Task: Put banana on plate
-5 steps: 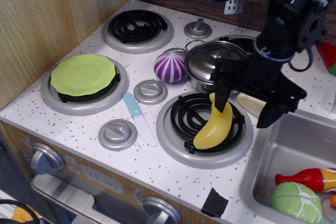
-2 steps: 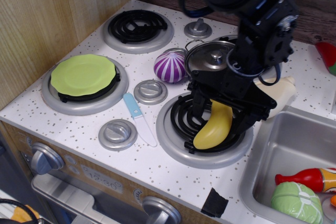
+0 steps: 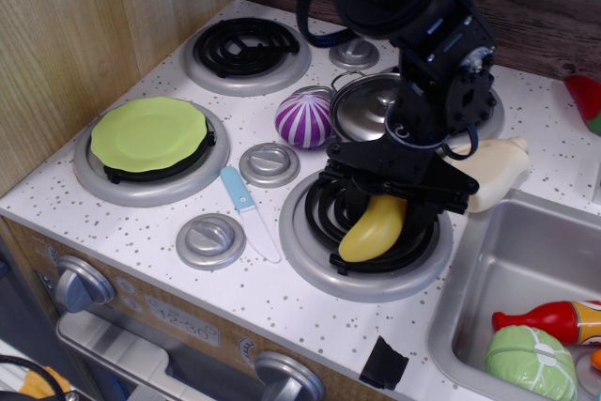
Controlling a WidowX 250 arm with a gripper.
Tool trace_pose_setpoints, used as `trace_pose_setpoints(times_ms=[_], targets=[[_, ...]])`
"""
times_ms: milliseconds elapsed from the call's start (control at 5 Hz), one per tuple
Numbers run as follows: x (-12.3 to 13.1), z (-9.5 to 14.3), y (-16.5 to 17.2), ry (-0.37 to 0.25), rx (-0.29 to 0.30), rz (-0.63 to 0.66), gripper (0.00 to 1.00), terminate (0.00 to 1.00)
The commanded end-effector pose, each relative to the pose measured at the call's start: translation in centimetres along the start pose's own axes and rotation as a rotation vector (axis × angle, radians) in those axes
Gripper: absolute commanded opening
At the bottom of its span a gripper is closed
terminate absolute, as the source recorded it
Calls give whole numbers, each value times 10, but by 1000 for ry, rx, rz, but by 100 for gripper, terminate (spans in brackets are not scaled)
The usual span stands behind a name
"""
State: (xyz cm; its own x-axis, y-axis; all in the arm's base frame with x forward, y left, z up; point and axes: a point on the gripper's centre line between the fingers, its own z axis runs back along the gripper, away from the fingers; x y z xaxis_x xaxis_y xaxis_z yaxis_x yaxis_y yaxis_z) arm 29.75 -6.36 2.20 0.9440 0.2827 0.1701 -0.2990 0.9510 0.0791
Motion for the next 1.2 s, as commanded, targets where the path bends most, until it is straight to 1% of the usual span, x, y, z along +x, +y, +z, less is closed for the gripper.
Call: trace_pose_setpoints(times_ms=[0, 200, 400, 600, 800, 1000], targets=[[12, 30, 31, 8, 48, 13, 0, 0], [18, 51, 74, -8, 171, -44, 0, 0], [24, 54, 112, -1, 200, -79, 0, 0], [33, 46, 161, -6, 154, -139, 0, 0], [42, 24, 199, -49, 123, -197, 0, 0], [45, 6, 205, -103, 96, -221, 100, 0]])
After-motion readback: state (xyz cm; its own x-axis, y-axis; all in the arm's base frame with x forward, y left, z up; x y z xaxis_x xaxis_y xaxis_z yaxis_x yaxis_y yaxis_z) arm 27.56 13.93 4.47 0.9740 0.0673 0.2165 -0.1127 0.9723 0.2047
